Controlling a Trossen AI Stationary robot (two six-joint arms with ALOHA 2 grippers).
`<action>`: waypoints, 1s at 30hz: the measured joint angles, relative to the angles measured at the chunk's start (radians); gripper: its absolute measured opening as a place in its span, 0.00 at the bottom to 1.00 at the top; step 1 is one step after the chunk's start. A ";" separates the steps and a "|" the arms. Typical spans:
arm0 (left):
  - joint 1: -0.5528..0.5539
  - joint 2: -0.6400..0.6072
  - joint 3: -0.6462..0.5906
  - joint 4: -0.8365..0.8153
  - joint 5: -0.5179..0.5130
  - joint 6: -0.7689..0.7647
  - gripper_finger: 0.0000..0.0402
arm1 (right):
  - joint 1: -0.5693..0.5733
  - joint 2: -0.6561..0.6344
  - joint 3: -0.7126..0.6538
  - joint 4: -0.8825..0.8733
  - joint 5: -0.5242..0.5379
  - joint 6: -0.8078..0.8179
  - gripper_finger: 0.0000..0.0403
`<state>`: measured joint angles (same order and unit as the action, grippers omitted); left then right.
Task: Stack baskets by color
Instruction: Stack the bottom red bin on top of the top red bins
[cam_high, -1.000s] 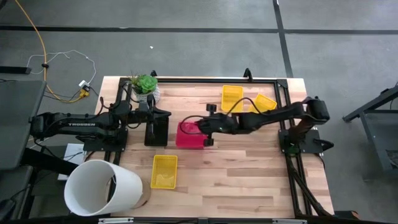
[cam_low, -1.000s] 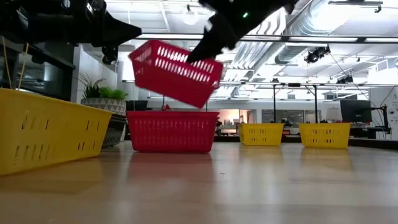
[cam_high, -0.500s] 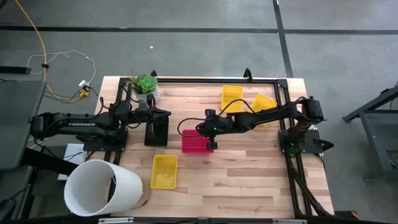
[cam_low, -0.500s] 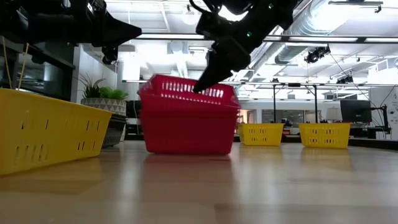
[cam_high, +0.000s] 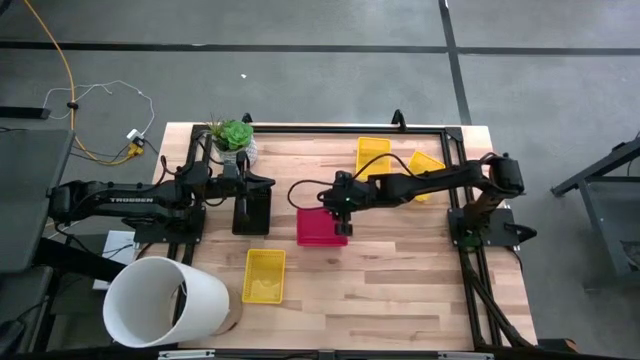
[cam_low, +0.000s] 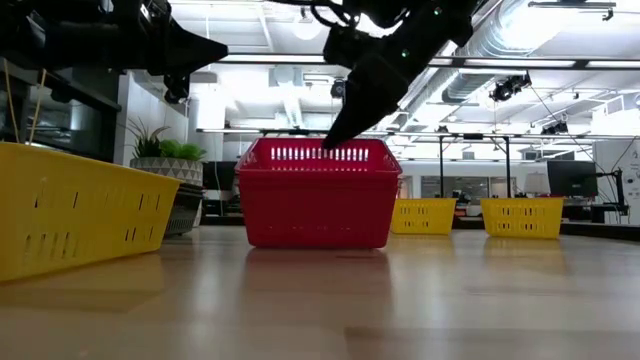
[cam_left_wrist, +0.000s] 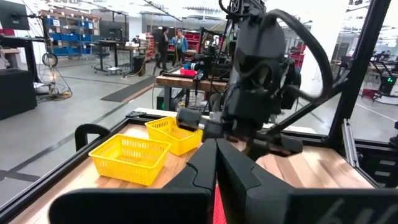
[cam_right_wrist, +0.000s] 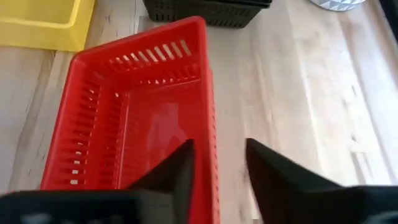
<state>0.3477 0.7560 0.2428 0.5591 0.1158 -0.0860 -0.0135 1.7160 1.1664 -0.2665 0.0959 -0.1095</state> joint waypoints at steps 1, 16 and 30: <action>0.000 0.000 0.000 0.000 0.000 0.001 0.00 | 0.000 -0.012 0.000 -0.010 0.000 -0.006 0.36; 0.000 0.000 0.000 0.000 -0.027 0.000 0.00 | 0.094 -0.179 -0.253 0.368 0.014 0.020 0.27; 0.000 0.000 0.000 0.014 -0.043 0.002 0.00 | 0.086 -0.106 -0.407 0.814 0.115 0.049 0.01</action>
<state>0.3481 0.7559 0.2428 0.5730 0.0725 -0.0845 0.0721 1.6102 0.7598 0.5472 0.2106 -0.0600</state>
